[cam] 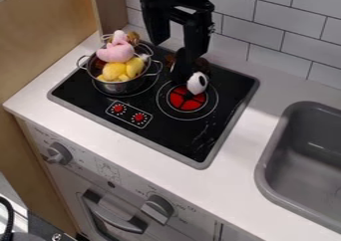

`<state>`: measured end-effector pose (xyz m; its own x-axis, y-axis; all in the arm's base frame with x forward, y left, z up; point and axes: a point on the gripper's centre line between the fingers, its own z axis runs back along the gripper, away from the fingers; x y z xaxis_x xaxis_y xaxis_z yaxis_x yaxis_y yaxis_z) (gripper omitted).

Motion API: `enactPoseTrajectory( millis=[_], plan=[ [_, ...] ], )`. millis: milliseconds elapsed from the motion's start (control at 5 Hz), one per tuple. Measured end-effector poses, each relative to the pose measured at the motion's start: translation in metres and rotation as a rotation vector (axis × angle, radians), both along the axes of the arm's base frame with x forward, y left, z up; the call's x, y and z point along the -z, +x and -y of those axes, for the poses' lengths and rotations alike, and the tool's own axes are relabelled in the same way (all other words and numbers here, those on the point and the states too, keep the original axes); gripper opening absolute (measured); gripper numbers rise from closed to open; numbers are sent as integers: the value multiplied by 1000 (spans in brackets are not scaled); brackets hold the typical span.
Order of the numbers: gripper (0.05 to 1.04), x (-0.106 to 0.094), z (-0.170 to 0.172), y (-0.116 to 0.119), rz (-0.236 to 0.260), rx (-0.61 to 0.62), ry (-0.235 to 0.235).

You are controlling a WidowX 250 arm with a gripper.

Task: Put the panda doll into the silver pot on the left burner

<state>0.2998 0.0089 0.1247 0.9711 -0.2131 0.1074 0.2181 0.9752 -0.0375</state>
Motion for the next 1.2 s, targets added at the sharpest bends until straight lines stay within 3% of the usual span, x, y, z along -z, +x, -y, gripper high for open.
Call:
enactPoseTrajectory(
  millis=[200,400,600,1200],
  plan=[
    [999,8,1,-1,-28,-5,-2],
    [999,22,5,23,-24,3,21],
    [999,22,8,28,-78,46,56],
    [999,22,9,27,-88,50,57]
  ],
)
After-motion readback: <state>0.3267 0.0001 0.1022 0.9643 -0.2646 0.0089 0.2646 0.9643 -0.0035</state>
